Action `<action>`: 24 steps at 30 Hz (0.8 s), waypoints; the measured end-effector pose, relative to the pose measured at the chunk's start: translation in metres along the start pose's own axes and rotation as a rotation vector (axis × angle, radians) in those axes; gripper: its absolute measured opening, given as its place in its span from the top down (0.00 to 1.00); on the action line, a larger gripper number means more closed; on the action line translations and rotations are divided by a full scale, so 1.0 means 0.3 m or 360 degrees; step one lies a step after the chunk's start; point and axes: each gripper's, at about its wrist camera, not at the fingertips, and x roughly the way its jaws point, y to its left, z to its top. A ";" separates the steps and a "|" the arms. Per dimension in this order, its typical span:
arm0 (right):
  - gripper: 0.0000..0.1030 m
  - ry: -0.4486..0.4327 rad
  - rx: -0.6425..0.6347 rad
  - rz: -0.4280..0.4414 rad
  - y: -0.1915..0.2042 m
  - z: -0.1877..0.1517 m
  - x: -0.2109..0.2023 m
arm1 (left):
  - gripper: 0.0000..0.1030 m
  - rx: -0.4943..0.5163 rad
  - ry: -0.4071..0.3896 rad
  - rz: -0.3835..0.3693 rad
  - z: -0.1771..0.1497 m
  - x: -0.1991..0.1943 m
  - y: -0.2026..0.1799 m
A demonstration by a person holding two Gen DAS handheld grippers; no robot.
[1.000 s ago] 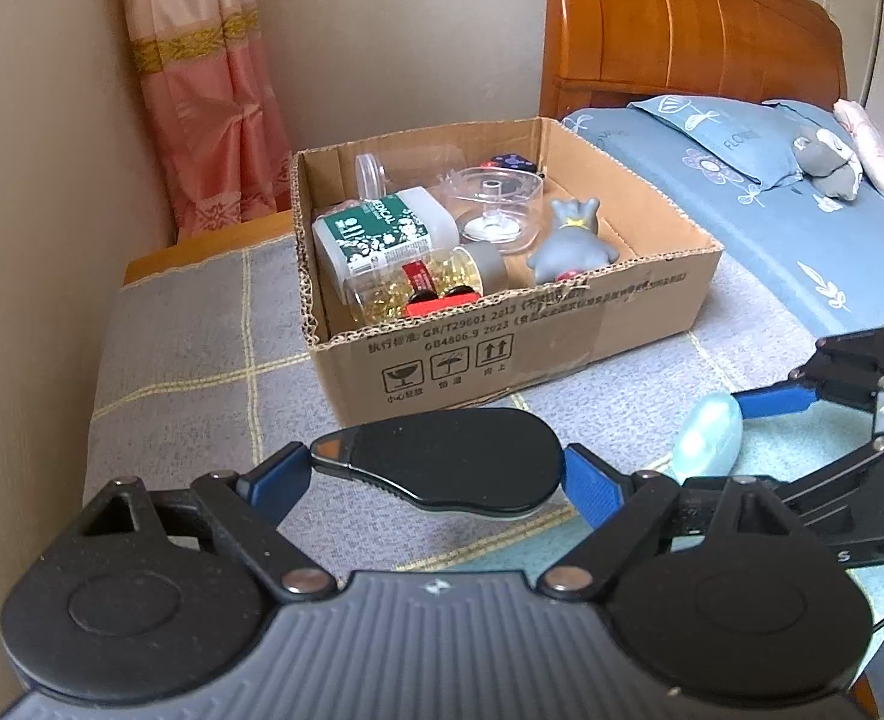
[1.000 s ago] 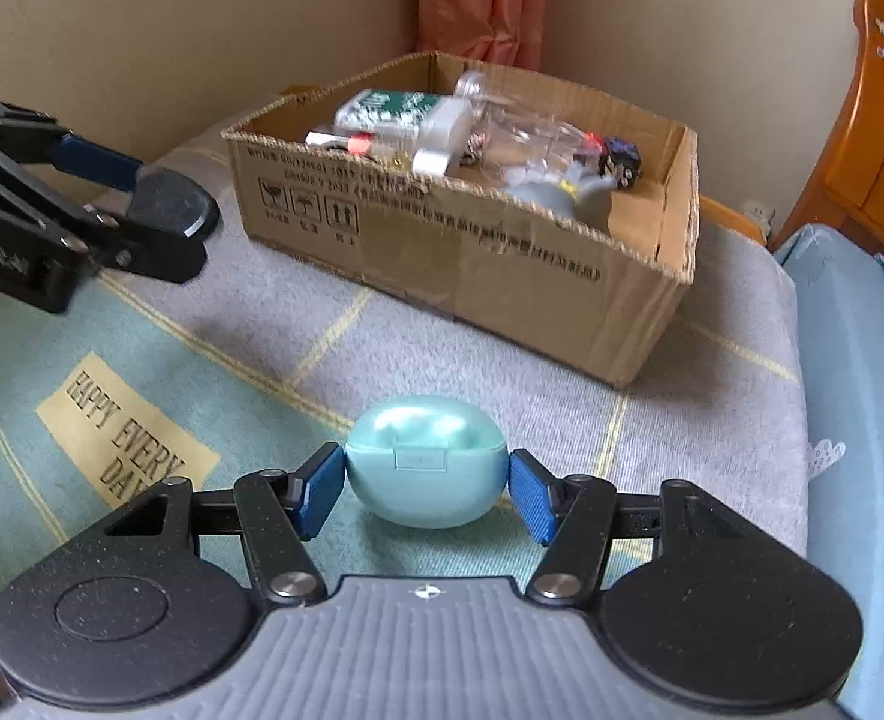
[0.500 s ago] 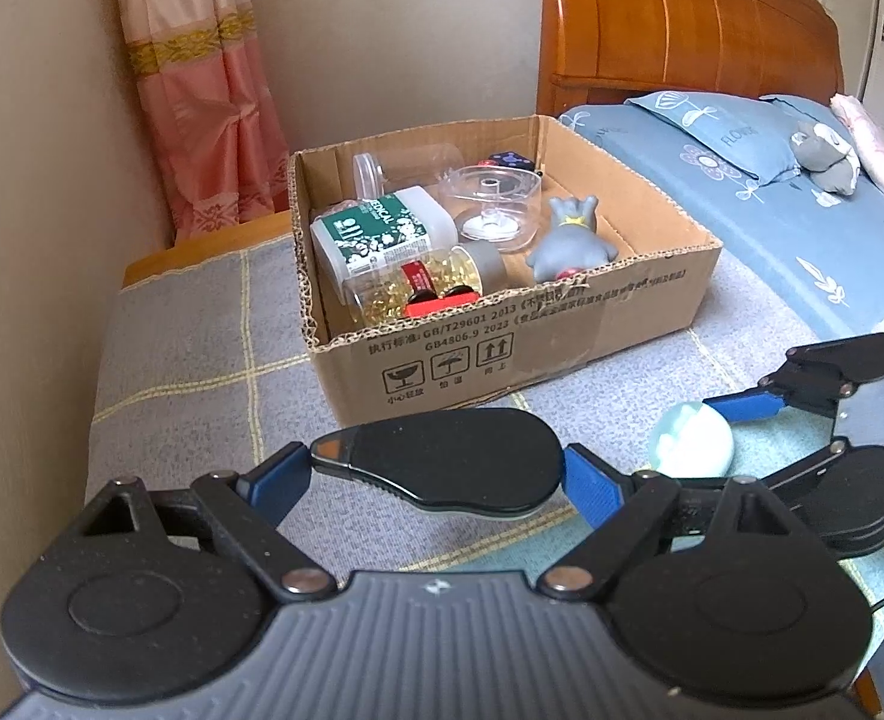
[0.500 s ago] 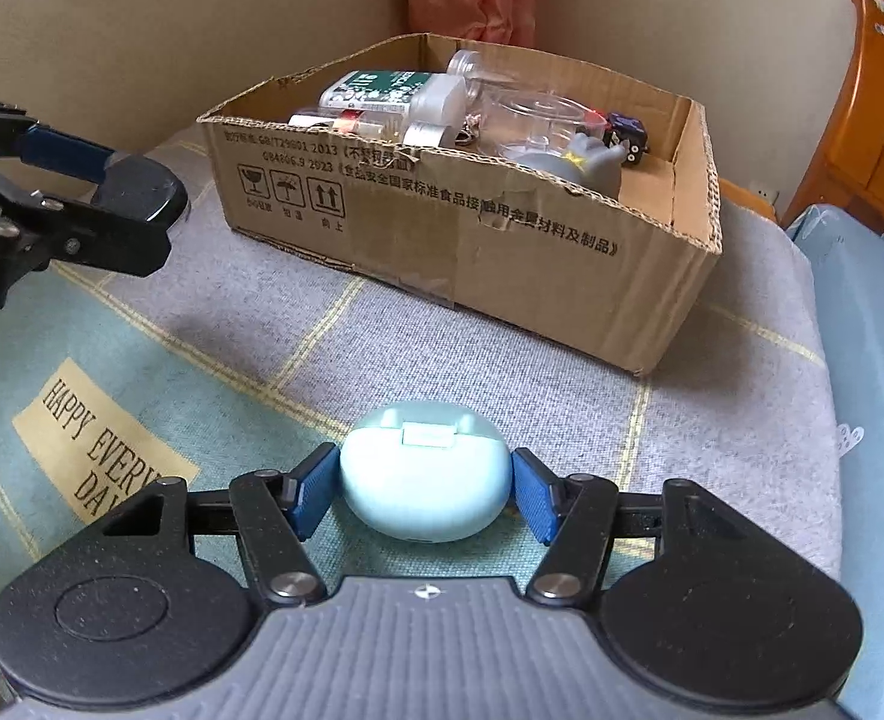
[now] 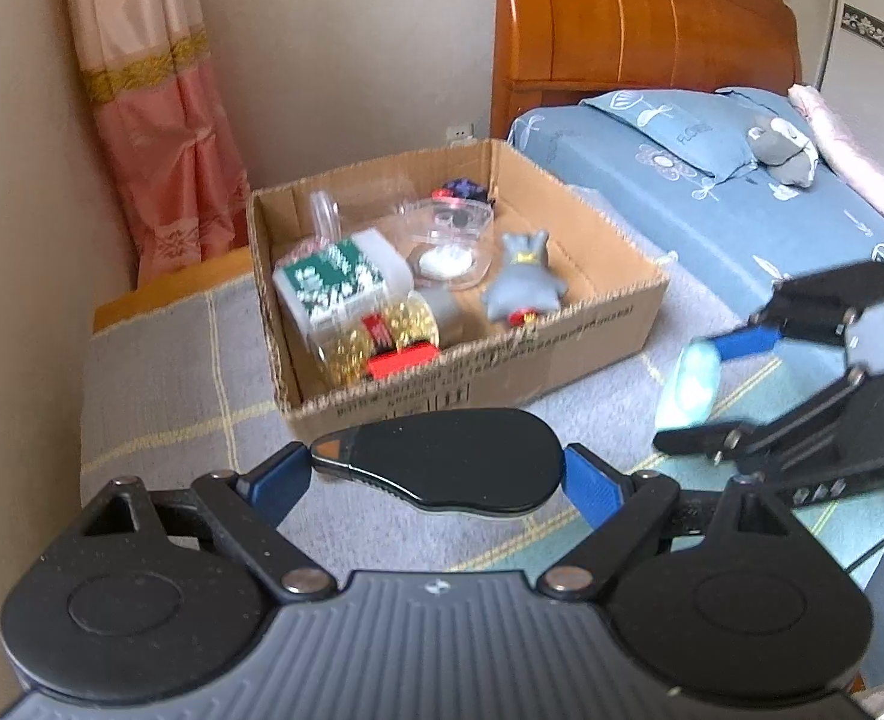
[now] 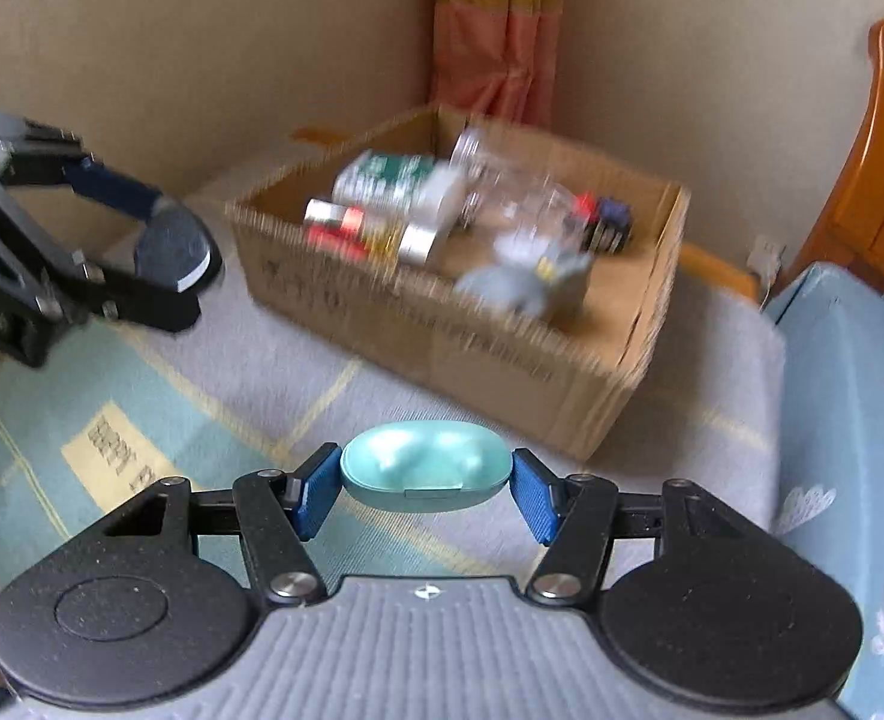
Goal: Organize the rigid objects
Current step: 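Carry the key fob and mint case over the box and release both inside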
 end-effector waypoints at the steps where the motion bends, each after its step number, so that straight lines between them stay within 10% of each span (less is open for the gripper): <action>1: 0.36 -0.0026 -0.0003 -0.0005 -0.011 0.020 -0.020 | 0.13 0.0007 -0.0007 -0.0001 0.013 -0.003 -0.001; 24: 0.33 -0.0101 0.0076 -0.0146 -0.166 0.142 0.099 | 0.13 0.0078 -0.0047 -0.0014 0.284 0.143 -0.006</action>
